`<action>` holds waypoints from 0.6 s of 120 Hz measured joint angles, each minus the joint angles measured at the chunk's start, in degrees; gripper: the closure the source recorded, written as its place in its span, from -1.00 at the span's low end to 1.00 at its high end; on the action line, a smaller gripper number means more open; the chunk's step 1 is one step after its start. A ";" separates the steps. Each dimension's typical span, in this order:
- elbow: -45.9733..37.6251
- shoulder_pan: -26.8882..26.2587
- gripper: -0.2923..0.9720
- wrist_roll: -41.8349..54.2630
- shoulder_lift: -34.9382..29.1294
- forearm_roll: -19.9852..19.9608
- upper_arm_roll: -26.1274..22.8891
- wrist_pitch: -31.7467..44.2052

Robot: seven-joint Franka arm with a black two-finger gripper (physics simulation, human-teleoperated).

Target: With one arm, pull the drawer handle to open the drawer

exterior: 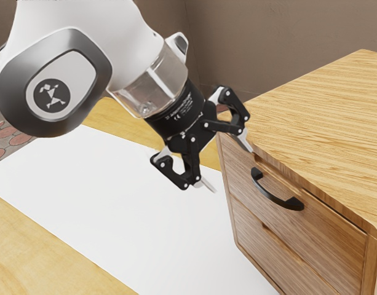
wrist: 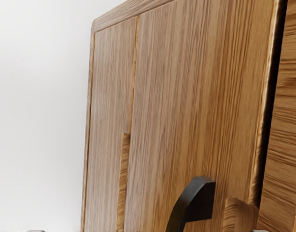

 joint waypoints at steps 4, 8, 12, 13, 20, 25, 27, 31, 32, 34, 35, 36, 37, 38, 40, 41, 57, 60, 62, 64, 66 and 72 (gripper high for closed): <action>-0.17 -0.08 -0.30 -0.23 -0.01 -0.05 0.00 0.22; -0.31 -0.39 -0.30 -0.45 -0.04 -0.09 0.00 0.42; -0.67 -0.71 -0.29 -0.65 -0.18 -0.11 0.00 0.58; -0.83 -0.80 -0.29 -0.70 -0.27 -0.12 0.00 0.62; -2.36 -1.35 -0.28 -1.03 -1.27 -0.15 -0.01 0.93; -3.25 -1.60 -0.28 -1.24 -1.86 -0.17 0.00 1.12; -3.70 -1.66 -0.28 -1.32 -2.14 -0.17 0.00 1.21; -4.56 -1.72 -0.28 -1.47 -2.68 -0.18 -0.01 1.42; -4.75 -1.74 -0.27 -1.50 -2.79 -0.18 -0.01 1.47; -5.04 -1.75 -0.27 -1.57 -2.97 -0.18 -0.01 1.56; -5.15 -1.76 -0.27 -1.60 -3.02 -0.19 -0.01 1.60; -5.25 -1.76 -0.27 -1.63 -3.07 -0.19 -0.01 1.65; -5.35 -1.77 -0.27 -1.67 -3.11 -0.19 -0.02 1.69; -5.43 -1.77 -0.27 -1.70 -3.14 -0.19 -0.03 1.73; -5.56 -1.78 -0.26 -1.75 -3.17 -0.19 -0.03 1.83; -5.66 -1.78 -0.26 -1.77 -3.19 -0.19 -0.04 1.91; -7.08 -1.87 -0.25 -2.01 -2.99 -0.20 -0.30 3.60; -7.17 -1.86 -0.24 -2.01 -2.94 -0.20 -0.49 3.97; -7.21 -1.87 -0.24 -2.00 -2.94 -0.20 -0.61 4.20; -7.27 -1.87 -0.24 -1.98 -2.93 -0.20 -0.75 4.45; -7.37 -1.88 -0.24 -1.96 -2.91 -0.20 -0.88 4.70; -7.56 -1.88 -0.23 -1.88 -2.86 -0.20 -1.32 5.39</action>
